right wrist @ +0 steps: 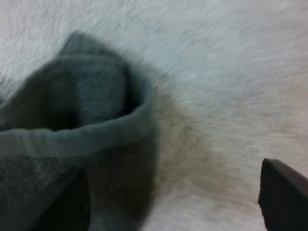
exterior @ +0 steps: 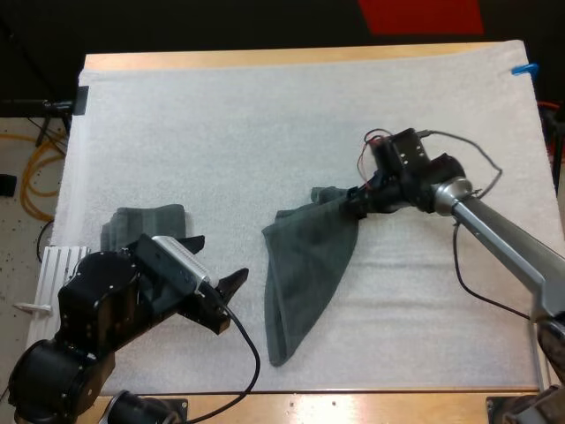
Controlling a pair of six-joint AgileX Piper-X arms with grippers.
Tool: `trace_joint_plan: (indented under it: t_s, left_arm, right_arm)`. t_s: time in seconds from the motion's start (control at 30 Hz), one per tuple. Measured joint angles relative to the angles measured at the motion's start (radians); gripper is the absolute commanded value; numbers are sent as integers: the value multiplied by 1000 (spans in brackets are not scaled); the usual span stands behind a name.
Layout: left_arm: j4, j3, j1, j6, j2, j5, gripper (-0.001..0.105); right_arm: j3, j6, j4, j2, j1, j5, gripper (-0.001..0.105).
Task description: Pick towel from pile fold and stack
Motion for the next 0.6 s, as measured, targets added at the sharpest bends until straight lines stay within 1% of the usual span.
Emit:
trace_joint_plan:
  t_s: [0.13,0.17,0.23,0.33,0.37,0.4,0.53,0.6]
  left_arm:
    - [1,0,0,0,0,4,72]
    - [1,0,0,0,0,4,72]
    - [5,0,0,0,0,4,72]
    - [16,0,0,0,0,4,72]
    - [19,0,0,0,0,4,72]
    - [21,0,0,0,0,4,72]
    - [23,0,0,0,0,4,72]
    - [23,0,0,0,0,4,72]
  right_arm:
    - [0,0,-48,60,0,-118,70]
    - [0,4,-59,73,0,-139,68]
    - [0,16,-82,93,0,-155,59]
    - [0,45,-92,111,0,-155,28]
    - [0,46,-92,112,0,-151,11]
    - [0,46,-92,112,0,-148,1]
    - [0,51,-95,92,0,-146,0]
    - [0,36,-95,56,0,-124,0]
